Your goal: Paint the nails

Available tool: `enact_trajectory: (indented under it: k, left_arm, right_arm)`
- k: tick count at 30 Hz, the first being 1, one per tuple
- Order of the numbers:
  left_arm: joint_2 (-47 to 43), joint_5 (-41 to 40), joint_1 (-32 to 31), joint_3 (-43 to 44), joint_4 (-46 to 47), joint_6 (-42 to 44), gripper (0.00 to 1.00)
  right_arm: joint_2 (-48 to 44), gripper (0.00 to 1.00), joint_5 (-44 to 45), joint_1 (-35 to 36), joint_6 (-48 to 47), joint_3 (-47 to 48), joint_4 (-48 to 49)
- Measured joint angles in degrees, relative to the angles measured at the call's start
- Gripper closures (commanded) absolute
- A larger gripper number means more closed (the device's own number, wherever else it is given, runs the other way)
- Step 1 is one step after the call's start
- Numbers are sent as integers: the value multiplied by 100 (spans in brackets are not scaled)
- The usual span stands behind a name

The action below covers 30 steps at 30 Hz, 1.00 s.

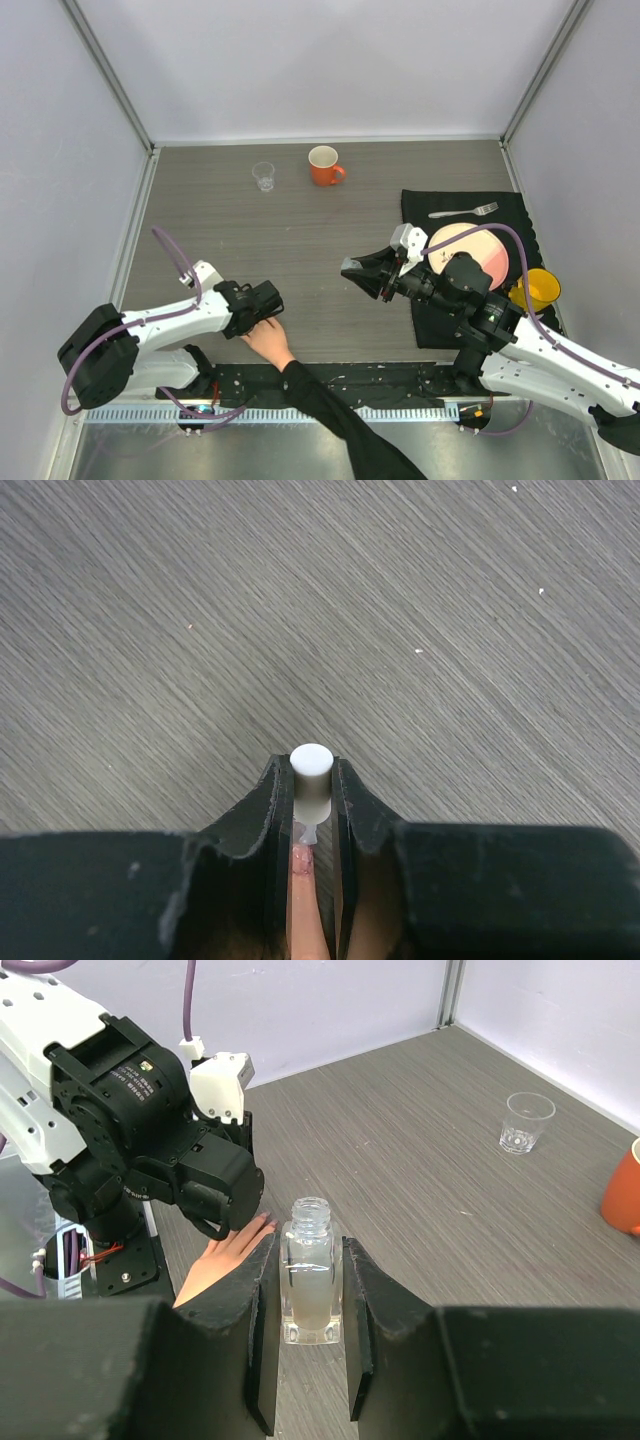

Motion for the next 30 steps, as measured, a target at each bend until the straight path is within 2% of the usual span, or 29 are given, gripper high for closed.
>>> enact_trajectory:
  k: [30]
  left_arm:
    - [240, 87, 199, 0, 98, 184, 100]
  right_arm:
    - [59, 99, 2, 0, 0, 0, 11]
